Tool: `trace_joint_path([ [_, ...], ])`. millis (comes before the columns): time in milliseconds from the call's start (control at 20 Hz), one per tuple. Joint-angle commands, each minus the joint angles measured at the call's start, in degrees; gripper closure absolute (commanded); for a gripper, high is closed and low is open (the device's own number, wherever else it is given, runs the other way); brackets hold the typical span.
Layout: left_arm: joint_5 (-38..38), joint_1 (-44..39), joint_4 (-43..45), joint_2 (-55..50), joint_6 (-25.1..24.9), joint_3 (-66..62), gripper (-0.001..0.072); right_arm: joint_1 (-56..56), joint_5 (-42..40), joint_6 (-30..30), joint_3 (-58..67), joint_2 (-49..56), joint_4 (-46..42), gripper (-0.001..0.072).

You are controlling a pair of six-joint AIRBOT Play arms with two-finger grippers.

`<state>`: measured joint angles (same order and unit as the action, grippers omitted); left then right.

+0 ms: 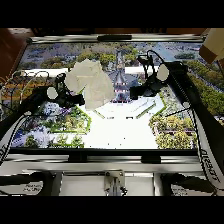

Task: Fold the shirts.

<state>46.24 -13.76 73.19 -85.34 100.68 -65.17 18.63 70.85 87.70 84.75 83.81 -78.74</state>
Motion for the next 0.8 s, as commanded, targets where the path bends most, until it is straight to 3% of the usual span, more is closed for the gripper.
trace_joint_path([
  [0, -3.72, 3.23, -15.78, -4.39, -7.93, -0.11, 0.002, 0.07, -0.15, 0.15, 0.0, 0.02, 1.29, 0.0033],
  [150, -5.64, 3.72, -25.68, -7.72, -14.62, -0.11, 0.0021, 0.07, -0.11, 0.17, 0.0, 0.02, 1.79, 0.0033],
  [250, -6.21, 3.48, -29.14, -9.42, -16.02, -0.11, 0.0023, 0.07, -0.13, 0.17, 0.0, 0.02, 2.27, 0.0033],
  [350, -6.86, 3.45, -31.45, -10.64, -16.04, -0.11, 0.0139, 0.07, -0.13, 0.2, 0.0, 0.02, 2.36, 0.0033],
  [400, -7.43, 3.39, -32.35, -10.86, -16.04, -0.11, 0.0144, 0.07, -0.13, 0.17, 0.0, 0.02, 2.36, 0.0033],
  [450, -8.39, 3.17, -32.92, -10.91, -16.04, -0.11, 0.0257, 0.07, -0.11, 0.17, 0.0, 0.02, 2.38, 0.0033],
  [550, -9.84, 2.73, -33.86, -10.88, -16.04, -0.13, 0.0581, 0.07, -0.02, 0.15, 0.0, 0.02, 2.36, 0.0033],
  [600, -9.42, 2.73, -34.51, -10.78, -16.06, -0.39, 0.0679, 0.07, 0.74, 0.11, 0.0, 0.0, 2.34, 0.0033],
  [650, -7.58, 2.73, -34.64, -10.49, -16.7, -1.27, 0.0679, 0.07, 1.53, 0.17, 0.02, -0.13, 2.34, 0.0034],
  [750, -2.62, 2.69, -34.64, -8.52, -23.98, -4.52, 0.0681, 0.04, 2.32, 0.13, 0.07, -1.64, 1.14, 0.0034],
])
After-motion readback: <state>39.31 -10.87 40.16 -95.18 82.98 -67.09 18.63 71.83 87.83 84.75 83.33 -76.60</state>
